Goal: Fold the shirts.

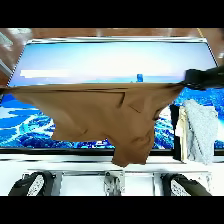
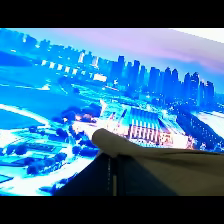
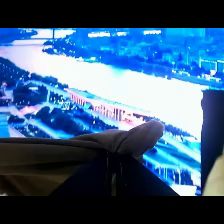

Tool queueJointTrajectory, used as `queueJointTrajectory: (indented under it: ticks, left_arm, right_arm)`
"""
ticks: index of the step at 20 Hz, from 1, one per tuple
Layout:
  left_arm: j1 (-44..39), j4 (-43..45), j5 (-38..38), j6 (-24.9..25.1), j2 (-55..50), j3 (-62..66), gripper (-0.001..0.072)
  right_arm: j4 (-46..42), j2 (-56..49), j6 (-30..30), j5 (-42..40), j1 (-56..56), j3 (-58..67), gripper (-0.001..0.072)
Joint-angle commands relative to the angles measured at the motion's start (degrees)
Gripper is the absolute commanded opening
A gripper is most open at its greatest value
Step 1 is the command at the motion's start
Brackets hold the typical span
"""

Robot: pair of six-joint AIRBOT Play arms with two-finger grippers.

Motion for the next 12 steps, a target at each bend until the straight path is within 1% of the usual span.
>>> queueJointTrajectory:
  ticks: [1,2,3,5,7,9,10,12]
  left_arm:
    - [-1.1,-6.4,14.4,4.5,-12.7,-3.1,0.0038]
    - [-1.9,-7.4,18.1,5.5,-17.0,-2.7,0.0038]
    - [-2.5,-8.1,21.2,5.5,-20.6,-2.3,0.0038]
    - [-3.7,-9.8,27.3,5.5,-26.6,-1.6,0.0038]
    - [-4.5,-10.0,33.2,5.3,-30.8,-1.4,0.0038]
    - [-5.0,-10.0,38.2,5.3,-34.1,-1.4,0.0038]
    - [-5.2,-10.0,39.8,5.3,-35.7,-1.4,0.0038]
    - [-6.1,-10.0,41.5,5.3,-38.6,-1.4,0.0038]
  right_arm:
    - [4.9,-11.5,-0.5,-23.9,1.7,-5.8,0.0064]
    - [7.8,-14.7,-1.0,-30.6,2.6,-5.8,0.0064]
    - [9.6,-17.2,-2.0,-36.8,3.5,-5.8,0.0064]
    - [9.8,-21.1,-2.4,-49.2,5.3,-5.8,0.0064]
    - [9.9,-24.0,-2.3,-59.8,6.4,-5.8,0.0064]
    - [9.9,-26.5,-2.3,-66.6,7.4,-5.8,0.0064]
    - [9.8,-27.7,-2.3,-68.4,7.8,-5.8,0.0064]
    - [9.8,-29.9,-2.3,-68.8,7.8,-5.8,0.0064]
